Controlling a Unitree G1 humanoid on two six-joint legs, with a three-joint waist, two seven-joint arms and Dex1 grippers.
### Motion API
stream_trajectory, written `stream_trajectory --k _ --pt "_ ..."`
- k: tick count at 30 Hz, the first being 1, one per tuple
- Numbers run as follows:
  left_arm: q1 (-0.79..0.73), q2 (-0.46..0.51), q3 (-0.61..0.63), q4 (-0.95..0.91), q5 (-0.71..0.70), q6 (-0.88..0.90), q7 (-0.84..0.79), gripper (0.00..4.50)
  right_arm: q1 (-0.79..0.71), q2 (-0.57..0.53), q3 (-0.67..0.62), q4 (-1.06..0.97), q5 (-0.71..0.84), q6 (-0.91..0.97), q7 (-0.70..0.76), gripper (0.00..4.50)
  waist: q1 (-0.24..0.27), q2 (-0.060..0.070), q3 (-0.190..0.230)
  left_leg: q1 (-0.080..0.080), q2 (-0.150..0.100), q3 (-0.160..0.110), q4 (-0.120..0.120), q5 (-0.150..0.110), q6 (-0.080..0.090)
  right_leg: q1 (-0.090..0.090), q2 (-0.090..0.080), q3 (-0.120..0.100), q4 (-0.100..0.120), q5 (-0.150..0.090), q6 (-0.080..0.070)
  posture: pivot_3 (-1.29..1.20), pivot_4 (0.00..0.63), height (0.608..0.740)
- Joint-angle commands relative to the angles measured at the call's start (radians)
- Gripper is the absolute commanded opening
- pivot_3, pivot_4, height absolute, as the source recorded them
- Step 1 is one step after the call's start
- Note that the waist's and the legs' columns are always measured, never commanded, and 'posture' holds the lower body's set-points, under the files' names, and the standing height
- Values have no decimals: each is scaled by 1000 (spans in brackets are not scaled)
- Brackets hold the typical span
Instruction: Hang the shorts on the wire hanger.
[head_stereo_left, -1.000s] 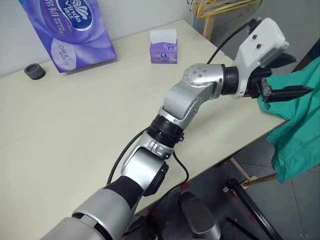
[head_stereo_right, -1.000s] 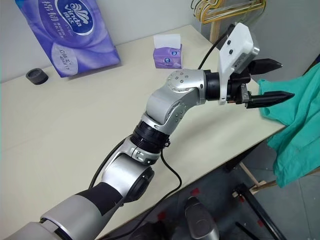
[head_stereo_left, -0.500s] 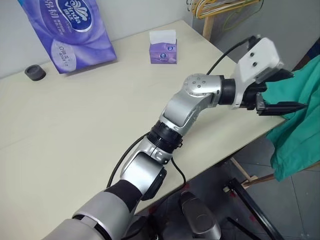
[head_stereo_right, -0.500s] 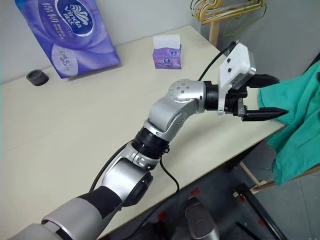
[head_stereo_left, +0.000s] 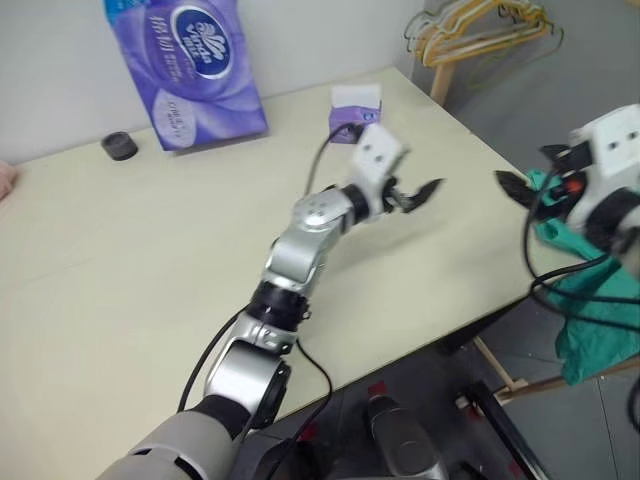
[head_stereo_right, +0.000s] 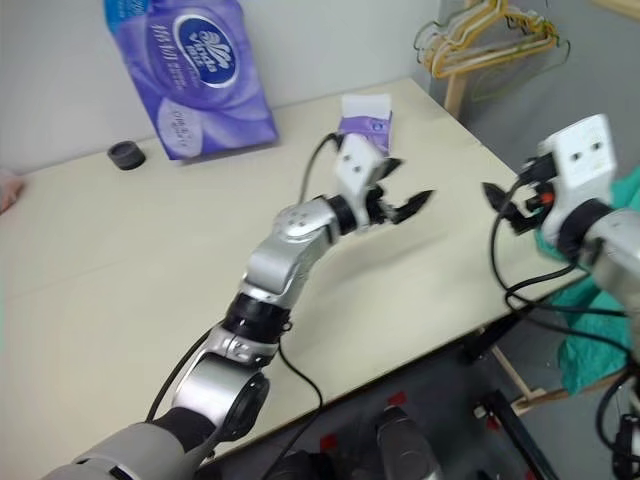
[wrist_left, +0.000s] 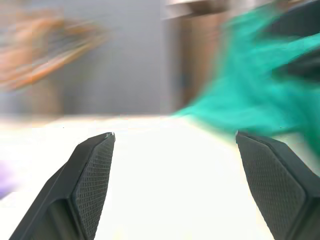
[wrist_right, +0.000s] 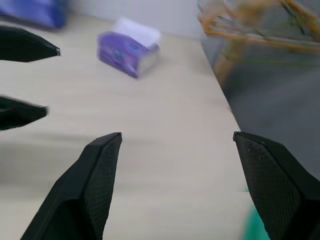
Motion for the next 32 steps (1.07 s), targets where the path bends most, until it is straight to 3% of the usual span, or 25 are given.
stream_trajectory --k 1,6,11,16,24,32 --pt "50 41 65 -92 65 -35 152 4092 -6 92 72 68 -129 -229 -15 3799 38 -5 -12 -3 0 1 1 1 -1 -4 0 0 2 1 0 -48 52 740" --pt "192 119 172 -98 126 -69 335 4092 9 286 176 236 -261 -472 -35 3799 134 -19 -52 -1 1 0 -1 4 -5 -5 1 0 4 3 -2 26 38 740" --pt "304 136 237 -74 117 -100 405 4092 48 430 235 339 -294 -556 -23 3799 238 -30 -67 -2 2 -2 1 4 -5 -5 0 -6 5 5 -6 76 30 740" --pt "376 134 248 -79 120 -115 451 4092 86 508 270 416 -340 -617 -14 3799 306 -36 -81 -3 4 -5 0 6 -9 -4 -1 -13 3 5 -11 127 31 740" --pt "431 133 280 -90 107 -126 508 4092 64 574 264 521 -375 -682 -25 3799 320 -40 -98 -1 4 -11 0 10 -10 -2 2 -16 6 9 -17 167 32 740" --pt "393 165 233 -58 83 -163 390 4092 59 579 250 534 -394 -698 -17 3799 319 -41 -101 -1 4 -14 0 16 -11 -1 5 -19 7 12 -22 153 30 740"
